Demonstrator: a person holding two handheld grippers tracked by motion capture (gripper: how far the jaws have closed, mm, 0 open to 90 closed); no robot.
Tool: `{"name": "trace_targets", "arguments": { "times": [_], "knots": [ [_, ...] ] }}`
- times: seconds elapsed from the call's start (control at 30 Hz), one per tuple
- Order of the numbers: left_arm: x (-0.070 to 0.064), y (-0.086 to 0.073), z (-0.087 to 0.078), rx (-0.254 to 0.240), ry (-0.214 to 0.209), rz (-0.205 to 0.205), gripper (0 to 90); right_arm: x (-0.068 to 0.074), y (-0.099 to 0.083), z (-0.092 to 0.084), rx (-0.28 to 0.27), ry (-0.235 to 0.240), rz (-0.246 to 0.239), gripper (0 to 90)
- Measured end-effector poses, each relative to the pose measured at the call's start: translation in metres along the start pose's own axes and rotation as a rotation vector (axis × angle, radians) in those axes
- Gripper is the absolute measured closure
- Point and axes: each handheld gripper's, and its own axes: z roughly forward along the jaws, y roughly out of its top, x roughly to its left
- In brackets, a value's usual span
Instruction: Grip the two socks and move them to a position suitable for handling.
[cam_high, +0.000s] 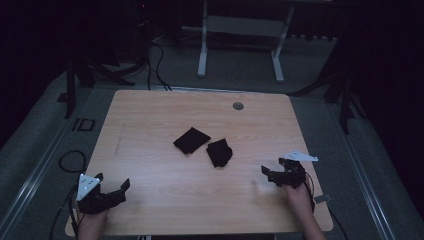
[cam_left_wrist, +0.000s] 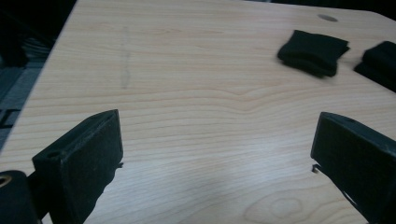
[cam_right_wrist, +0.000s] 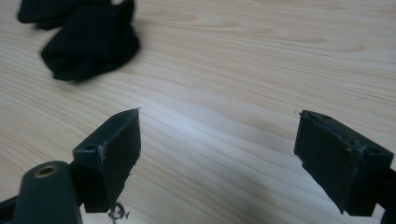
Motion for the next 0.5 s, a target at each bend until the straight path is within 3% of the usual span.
{"name": "trace_targets", "arguments": {
  "times": [0.07, 0.17, 0.43, 0.5],
  "knots": [
    [-0.002, 0.000, 0.000, -0.007, -0.001, 0.010, 2.5, 0.010, 0.005, 0.005, 0.007, -0.001, -0.008, 14.5],
    [-0.002, 0.000, 0.001, 0.000, -0.002, 0.016, 2.5, 0.024, 0.012, 0.013, 0.000, 0.065, -0.025, 13.7],
    [-0.004, -0.001, 0.003, 0.014, -0.006, 0.037, 2.5, 0.057, 0.040, 0.040, 0.027, 0.115, -0.115, 15.3],
    [-0.004, -0.001, 0.004, 0.023, -0.015, 0.045, 2.5, 0.063, 0.049, 0.046, 0.028, 0.121, -0.124, 19.7]
  ]
}}
